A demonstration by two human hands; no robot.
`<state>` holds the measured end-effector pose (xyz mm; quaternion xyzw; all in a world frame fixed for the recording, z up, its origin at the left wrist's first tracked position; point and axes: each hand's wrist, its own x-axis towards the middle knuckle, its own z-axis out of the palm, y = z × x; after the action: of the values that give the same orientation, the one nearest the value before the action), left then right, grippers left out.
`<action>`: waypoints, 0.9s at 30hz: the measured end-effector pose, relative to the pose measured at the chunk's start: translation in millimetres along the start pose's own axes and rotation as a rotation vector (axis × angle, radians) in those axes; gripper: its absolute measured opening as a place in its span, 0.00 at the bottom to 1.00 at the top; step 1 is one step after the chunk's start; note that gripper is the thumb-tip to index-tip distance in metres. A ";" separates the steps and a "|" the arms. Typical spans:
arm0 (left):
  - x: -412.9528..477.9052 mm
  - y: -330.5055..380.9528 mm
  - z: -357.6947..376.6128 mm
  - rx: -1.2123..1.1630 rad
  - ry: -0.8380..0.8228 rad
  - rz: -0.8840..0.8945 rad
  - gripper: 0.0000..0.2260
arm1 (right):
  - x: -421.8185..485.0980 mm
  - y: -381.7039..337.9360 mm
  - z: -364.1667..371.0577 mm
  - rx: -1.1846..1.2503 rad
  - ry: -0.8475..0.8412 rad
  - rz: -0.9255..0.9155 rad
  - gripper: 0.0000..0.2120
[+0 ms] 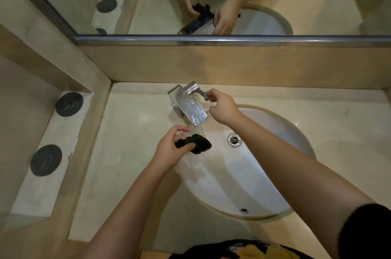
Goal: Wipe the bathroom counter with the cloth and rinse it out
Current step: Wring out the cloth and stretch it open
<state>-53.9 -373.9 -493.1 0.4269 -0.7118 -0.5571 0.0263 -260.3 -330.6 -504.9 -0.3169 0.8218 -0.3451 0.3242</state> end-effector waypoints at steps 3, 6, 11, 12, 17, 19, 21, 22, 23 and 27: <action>-9.4 11.9 0.2 0.035 -0.027 0.099 0.12 | -23.6 2.8 -6.6 0.132 -0.131 0.062 0.24; -19.7 34.6 0.2 0.072 -0.108 0.222 0.11 | -72.6 11.6 -27.1 0.268 -0.483 0.140 0.17; -29.0 76.4 8.3 0.112 -0.283 0.352 0.09 | -125.8 11.2 -72.8 0.386 -0.867 0.164 0.12; -29.6 82.6 11.9 0.133 -0.287 0.373 0.08 | -131.1 6.8 -81.8 0.352 -0.827 0.147 0.10; -28.7 105.4 40.2 0.323 -0.242 0.417 0.07 | -152.2 -5.6 -99.6 -0.114 -0.349 -0.019 0.02; -26.9 109.1 52.2 0.349 -0.192 0.369 0.07 | -155.4 -0.8 -94.4 -0.296 -0.188 -0.082 0.01; -24.1 108.1 62.7 0.320 -0.180 0.278 0.10 | -156.9 7.3 -90.5 -0.565 -0.083 -0.166 0.04; -23.4 107.0 67.0 0.278 -0.185 0.216 0.11 | -158.0 14.1 -88.9 -0.693 -0.048 -0.219 0.07; -24.7 107.0 69.9 0.220 -0.192 0.150 0.12 | -159.2 22.4 -87.0 -0.810 -0.007 -0.283 0.09; -37.4 109.0 74.5 -0.096 -0.268 -0.076 0.09 | -167.0 46.5 -82.0 -0.941 0.209 -0.577 0.16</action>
<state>-131.5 -291.1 -415.9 0.3738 -0.6648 -0.6429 -0.0698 -237.4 -150.5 -443.1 -0.6034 0.7950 -0.0455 -0.0429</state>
